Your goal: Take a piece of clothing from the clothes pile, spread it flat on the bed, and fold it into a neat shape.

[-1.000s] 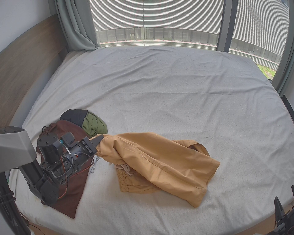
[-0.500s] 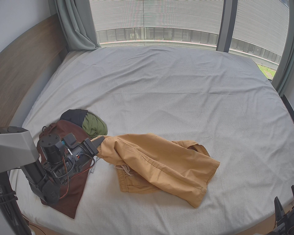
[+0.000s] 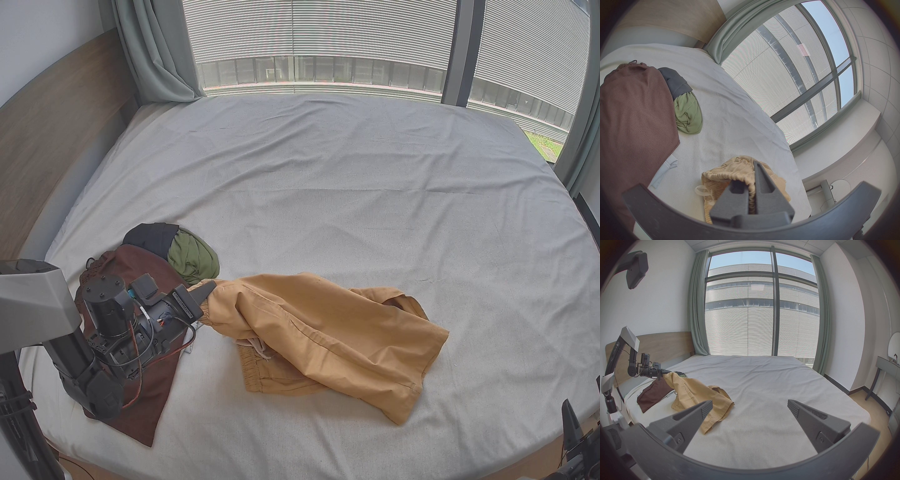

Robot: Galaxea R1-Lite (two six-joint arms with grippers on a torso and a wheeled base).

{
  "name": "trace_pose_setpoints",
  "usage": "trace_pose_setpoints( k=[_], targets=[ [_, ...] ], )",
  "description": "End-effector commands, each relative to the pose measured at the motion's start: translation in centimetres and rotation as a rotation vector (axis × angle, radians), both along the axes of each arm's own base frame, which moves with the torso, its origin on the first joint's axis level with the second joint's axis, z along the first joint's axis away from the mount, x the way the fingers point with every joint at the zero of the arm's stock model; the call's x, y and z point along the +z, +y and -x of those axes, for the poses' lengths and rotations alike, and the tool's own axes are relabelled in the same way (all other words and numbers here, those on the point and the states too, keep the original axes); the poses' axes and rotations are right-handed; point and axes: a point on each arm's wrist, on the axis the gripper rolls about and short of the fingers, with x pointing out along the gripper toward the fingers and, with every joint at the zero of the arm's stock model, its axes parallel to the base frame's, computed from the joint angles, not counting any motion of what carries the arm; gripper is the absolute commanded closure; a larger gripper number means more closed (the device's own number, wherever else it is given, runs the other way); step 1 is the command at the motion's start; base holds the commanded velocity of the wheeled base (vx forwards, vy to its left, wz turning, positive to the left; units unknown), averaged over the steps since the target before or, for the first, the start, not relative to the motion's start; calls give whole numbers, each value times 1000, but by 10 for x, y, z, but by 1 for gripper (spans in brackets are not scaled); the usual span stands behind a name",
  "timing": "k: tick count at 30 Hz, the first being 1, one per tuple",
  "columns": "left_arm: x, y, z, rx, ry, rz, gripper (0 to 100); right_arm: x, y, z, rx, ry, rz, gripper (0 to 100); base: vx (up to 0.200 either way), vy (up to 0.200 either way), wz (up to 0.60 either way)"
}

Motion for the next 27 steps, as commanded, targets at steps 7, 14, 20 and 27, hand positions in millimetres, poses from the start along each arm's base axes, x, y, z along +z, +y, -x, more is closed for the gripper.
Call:
trace_pose_setpoints(
  k=[7,14,20,27],
  targets=[
    [0,-1,0,-1,1,0,100,43,0,2,-2,-154,6,0,0,0,0],
    [-1,0,0,0,4,-1,100,55,0,-7,17,-69,-15,0,0,0,0],
    [-1,0,0,-1,4,-1,100,75,2,-18,93,53,-137,0,0,0,0],
    [-5,-1,-1,-3,15,-4,100,78,4,-35,175,229,-179,0,0,0,0]
  ],
)
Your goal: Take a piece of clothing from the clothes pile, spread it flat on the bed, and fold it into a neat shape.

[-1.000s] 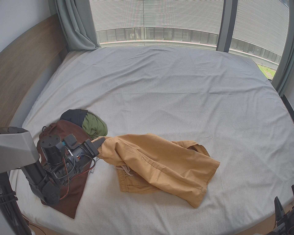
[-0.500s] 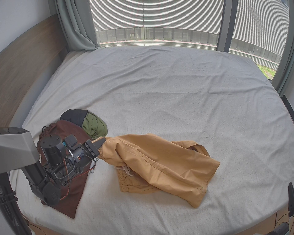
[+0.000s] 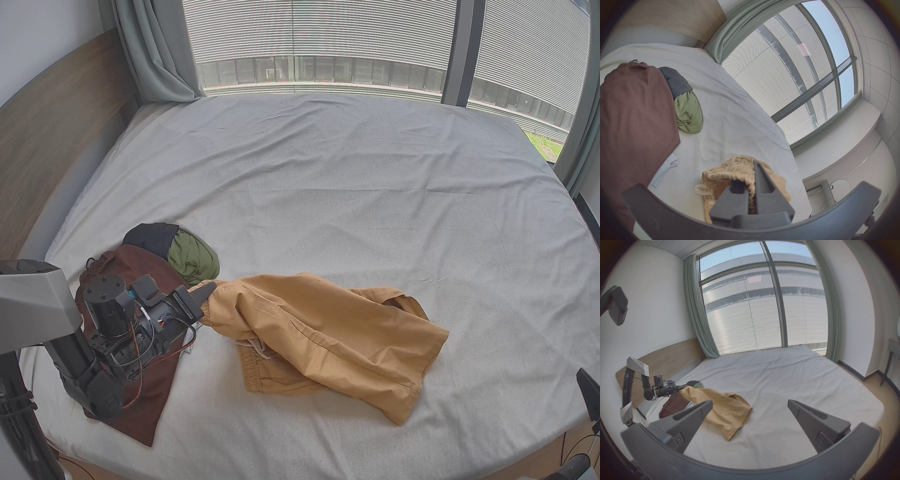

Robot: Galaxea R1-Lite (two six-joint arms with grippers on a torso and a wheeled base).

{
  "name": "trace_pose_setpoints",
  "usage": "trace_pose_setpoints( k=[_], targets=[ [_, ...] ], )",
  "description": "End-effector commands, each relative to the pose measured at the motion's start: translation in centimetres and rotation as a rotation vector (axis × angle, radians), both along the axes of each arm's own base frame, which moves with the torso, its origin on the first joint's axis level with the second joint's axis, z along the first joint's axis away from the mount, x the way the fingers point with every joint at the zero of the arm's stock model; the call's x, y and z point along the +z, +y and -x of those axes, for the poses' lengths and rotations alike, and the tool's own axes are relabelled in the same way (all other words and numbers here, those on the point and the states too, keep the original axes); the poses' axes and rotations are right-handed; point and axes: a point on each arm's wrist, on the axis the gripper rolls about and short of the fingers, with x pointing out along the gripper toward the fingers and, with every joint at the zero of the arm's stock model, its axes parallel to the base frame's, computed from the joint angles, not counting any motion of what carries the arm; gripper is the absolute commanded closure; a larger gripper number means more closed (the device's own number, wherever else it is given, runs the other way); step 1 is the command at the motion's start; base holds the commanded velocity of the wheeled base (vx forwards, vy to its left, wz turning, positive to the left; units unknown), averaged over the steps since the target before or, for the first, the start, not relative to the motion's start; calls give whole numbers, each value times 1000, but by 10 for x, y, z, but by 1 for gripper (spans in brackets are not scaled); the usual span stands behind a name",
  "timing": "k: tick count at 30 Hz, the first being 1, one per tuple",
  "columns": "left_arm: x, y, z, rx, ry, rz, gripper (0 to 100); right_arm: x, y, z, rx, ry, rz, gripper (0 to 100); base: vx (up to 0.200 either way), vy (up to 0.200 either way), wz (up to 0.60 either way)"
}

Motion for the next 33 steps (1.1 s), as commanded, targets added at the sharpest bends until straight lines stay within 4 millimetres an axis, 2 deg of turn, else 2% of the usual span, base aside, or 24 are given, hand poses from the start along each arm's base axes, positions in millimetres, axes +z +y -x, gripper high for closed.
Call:
trace_pose_setpoints(
  k=[1,6,21,28,33],
  targets=[
    [-6,-1,-2,1,16,-4,100,8,2,-24,64,151,-26,0,0,0,0],
    [-5,1,-3,7,13,-3,100,10,3,-37,104,220,-37,0,0,0,0],
    [-2,0,-1,-1,-3,-21,100,-1,9,-76,354,462,-128,0,0,0,0],
    [2,0,1,-3,-18,-22,100,2,11,-90,457,479,-153,0,0,0,0],
    [2,0,1,-1,-19,-22,100,8,21,-108,543,447,-126,0,0,0,0]
  ],
)
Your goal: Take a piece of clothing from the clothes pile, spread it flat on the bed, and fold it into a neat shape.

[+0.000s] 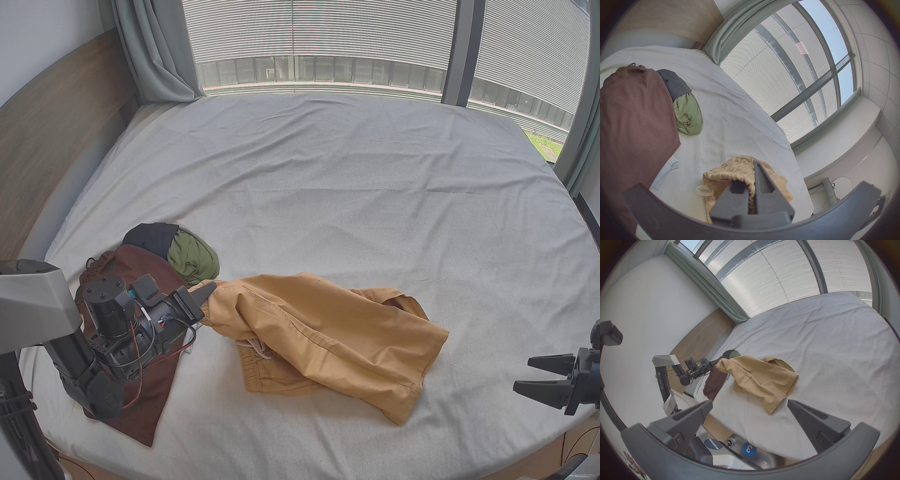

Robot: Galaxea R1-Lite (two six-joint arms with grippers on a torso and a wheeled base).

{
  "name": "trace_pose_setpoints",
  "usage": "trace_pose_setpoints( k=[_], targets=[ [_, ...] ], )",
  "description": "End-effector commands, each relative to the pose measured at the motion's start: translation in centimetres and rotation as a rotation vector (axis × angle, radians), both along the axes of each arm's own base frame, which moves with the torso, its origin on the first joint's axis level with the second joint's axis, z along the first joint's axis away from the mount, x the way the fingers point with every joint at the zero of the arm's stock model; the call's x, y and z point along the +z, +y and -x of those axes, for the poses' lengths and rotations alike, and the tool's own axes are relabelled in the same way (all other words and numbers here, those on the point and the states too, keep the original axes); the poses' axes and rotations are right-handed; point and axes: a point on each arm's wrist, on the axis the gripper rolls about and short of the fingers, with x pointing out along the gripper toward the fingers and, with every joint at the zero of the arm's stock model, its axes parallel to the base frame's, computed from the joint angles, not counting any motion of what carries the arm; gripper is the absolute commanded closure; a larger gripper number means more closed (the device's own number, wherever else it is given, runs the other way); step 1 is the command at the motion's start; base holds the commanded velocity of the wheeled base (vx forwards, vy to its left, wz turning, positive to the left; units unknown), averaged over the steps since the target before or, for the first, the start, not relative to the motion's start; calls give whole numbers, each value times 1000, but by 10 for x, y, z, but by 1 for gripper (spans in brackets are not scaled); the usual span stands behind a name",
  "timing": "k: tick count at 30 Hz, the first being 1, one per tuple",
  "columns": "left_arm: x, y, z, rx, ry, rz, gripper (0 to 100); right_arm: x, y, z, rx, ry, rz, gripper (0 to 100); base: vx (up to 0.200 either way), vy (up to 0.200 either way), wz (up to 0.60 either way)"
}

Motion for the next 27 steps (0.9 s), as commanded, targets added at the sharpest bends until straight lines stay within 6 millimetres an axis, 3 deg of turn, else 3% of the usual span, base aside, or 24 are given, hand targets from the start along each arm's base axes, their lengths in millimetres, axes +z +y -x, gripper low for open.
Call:
trace_pose_setpoints(
  k=[1,4,12,17,27],
  targets=[
    [2,0,1,0,-8,2,100,4,9,-22,69,16,1,0,0,0,0],
    [3,0,0,-1,-11,0,100,7,12,-35,83,27,-2,0,0,0,0],
    [2,1,0,2,-11,0,100,-5,20,-68,108,81,-8,0,0,0,0],
    [-1,0,-1,-2,-14,-29,100,-19,27,-103,90,117,-58,0,0,0,0],
    [2,3,-2,5,-35,-44,100,-31,37,-117,117,145,-66,0,0,0,0]
  ],
)
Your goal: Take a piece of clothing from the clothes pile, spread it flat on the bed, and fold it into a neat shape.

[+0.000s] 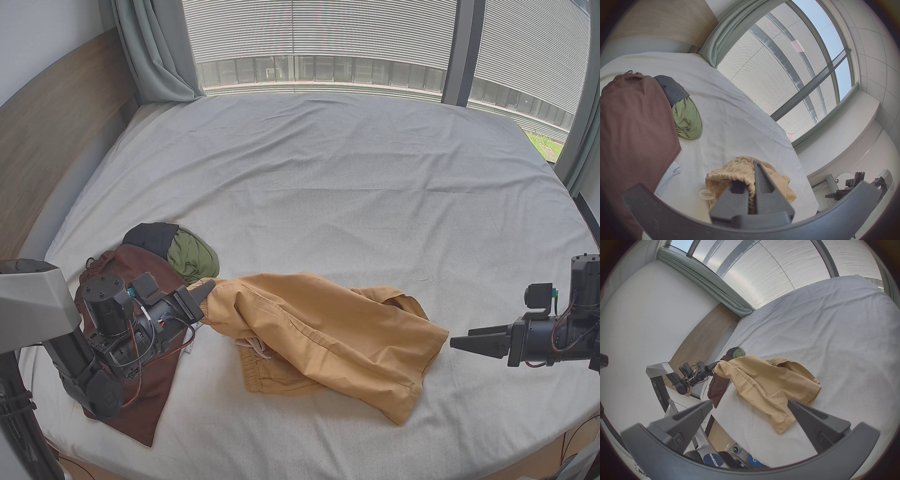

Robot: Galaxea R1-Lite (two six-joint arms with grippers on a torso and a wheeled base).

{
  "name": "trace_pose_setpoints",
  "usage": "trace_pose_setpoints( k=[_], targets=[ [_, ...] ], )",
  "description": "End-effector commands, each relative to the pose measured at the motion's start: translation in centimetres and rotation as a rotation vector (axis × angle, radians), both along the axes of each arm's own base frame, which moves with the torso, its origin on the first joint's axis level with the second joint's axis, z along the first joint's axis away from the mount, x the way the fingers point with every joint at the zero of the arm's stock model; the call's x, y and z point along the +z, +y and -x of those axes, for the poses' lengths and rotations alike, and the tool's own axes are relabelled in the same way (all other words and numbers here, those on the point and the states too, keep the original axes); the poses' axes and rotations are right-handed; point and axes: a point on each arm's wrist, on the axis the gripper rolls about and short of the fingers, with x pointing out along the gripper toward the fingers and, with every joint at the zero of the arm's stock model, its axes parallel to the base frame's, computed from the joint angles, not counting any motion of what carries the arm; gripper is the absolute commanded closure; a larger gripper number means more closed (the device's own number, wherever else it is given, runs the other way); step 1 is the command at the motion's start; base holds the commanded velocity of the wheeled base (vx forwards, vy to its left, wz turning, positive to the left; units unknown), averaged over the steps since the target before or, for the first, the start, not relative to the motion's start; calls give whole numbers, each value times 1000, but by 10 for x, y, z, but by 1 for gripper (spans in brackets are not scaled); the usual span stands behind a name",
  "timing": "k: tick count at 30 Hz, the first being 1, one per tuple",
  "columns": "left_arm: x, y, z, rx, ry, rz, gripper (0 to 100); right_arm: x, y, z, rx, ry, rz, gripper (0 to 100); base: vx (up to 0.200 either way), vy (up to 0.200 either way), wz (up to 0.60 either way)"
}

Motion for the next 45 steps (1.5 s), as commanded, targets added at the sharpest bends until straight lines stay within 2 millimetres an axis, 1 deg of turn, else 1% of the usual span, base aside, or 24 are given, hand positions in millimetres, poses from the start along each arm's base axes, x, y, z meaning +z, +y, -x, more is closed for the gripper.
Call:
trace_pose_setpoints(
  k=[1,9,15,27,34,37,38,45],
  targets=[
    [0,1,-1,5,-2,0,100,-13,5,-9,14,62,11,0,0,0,0],
    [-1,2,-2,9,1,0,100,-43,8,-23,11,185,34,0,0,0,0],
    [0,4,-2,16,-3,2,100,-61,8,-27,6,235,44,0,0,0,0],
    [0,4,-2,14,-3,2,100,-84,8,-31,4,311,60,0,0,0,0],
    [1,4,-3,14,-8,3,100,-105,10,-36,6,357,71,0,0,0,0],
    [1,4,-3,14,-8,3,100,-105,10,-36,6,357,71,0,0,0,0],
    [2,4,-2,16,-9,3,100,-118,11,-38,7,374,73,0,0,0,0],
    [2,5,-3,16,-11,4,100,-132,12,-44,7,389,76,0,0,0,0]
  ],
)
